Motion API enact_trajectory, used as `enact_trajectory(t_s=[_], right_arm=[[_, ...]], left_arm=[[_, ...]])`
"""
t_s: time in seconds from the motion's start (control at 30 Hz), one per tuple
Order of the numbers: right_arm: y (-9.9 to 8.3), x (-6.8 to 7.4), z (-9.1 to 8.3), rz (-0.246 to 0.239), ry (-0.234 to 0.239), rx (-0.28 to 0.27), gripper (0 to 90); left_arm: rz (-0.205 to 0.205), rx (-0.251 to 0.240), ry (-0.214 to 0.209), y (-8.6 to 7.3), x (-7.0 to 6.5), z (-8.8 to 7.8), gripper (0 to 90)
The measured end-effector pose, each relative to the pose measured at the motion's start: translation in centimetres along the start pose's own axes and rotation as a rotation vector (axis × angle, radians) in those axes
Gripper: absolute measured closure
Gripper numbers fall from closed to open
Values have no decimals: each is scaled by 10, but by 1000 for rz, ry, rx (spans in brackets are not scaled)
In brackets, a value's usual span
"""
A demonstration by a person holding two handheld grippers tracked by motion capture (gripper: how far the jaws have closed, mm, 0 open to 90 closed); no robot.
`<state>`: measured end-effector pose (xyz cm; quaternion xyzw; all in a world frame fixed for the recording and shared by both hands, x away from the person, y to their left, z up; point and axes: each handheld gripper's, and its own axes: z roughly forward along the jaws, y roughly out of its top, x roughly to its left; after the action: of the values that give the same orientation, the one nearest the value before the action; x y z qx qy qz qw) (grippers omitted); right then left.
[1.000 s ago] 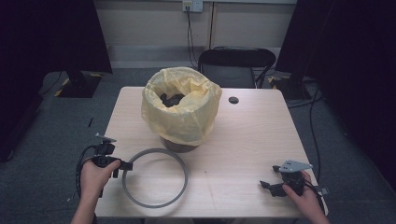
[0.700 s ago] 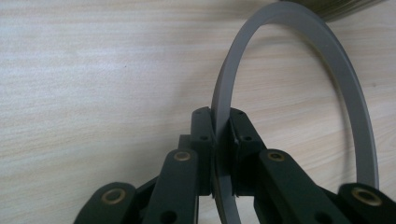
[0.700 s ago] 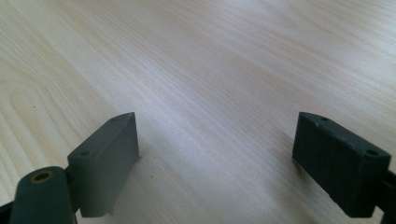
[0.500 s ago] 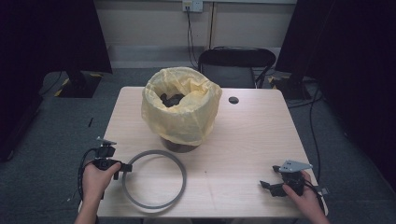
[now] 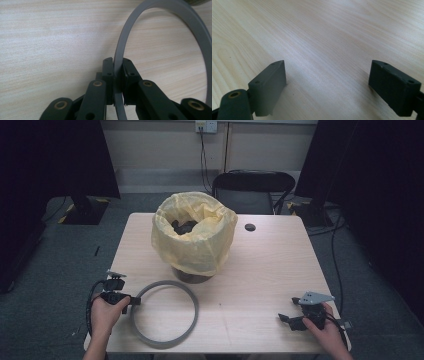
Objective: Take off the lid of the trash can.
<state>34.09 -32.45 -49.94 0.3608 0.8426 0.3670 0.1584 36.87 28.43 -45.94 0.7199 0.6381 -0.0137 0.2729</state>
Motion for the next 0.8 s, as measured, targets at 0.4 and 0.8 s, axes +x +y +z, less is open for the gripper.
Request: enact_trajectory(t_s=[0.4,0.8], right_arm=[[0,0,0,-1,1,0,136],[0,0,0,-1,1,0,135]], left_arm=[[66,-41,24,0,0,2,606],[118,-84,-3,6,-11,4,217]])
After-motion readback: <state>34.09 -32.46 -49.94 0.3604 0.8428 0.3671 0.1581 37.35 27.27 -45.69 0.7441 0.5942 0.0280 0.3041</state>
